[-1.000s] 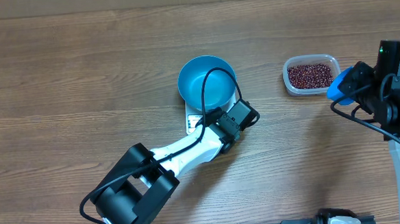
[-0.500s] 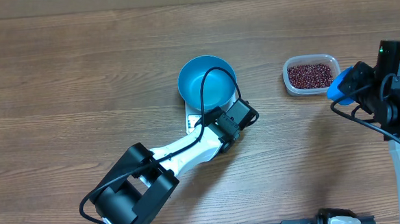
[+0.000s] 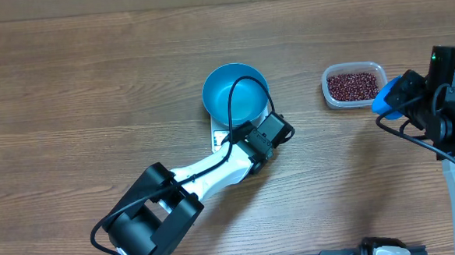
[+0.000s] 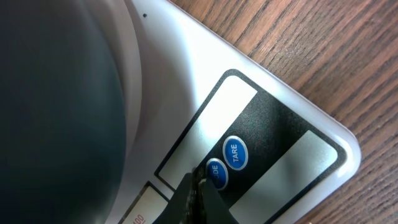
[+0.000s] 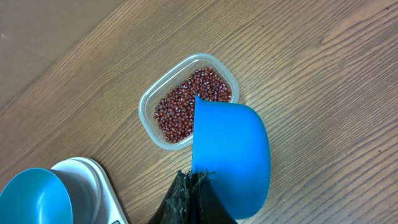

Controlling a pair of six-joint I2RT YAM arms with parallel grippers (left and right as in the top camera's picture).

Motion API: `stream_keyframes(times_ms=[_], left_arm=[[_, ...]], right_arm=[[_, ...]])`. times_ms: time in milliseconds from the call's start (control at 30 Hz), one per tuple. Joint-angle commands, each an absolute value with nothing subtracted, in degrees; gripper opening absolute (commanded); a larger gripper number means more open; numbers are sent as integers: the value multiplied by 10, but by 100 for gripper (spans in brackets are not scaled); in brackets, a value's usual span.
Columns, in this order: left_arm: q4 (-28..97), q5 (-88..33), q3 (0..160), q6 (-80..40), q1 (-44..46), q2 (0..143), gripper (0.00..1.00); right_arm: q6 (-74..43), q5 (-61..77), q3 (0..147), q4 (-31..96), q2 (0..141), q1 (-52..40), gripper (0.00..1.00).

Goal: Scoop item into bowl and weigh 150g on scale

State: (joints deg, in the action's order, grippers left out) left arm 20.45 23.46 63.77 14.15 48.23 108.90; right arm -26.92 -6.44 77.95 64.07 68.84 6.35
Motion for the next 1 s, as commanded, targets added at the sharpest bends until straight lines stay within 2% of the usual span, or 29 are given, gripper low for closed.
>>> stream_keyframes(times_ms=[0,700,967], left_arm=[[201,225,631,155,479,1110,4],[239,230,631,142,481,1112,4],[239,230,632,141,504,1049,4]], right_arm=[[-265,-75,795,639,682,65,4],[-265,-75,795,645,682,65,4],[-265,-75,795,644,682,65,4]])
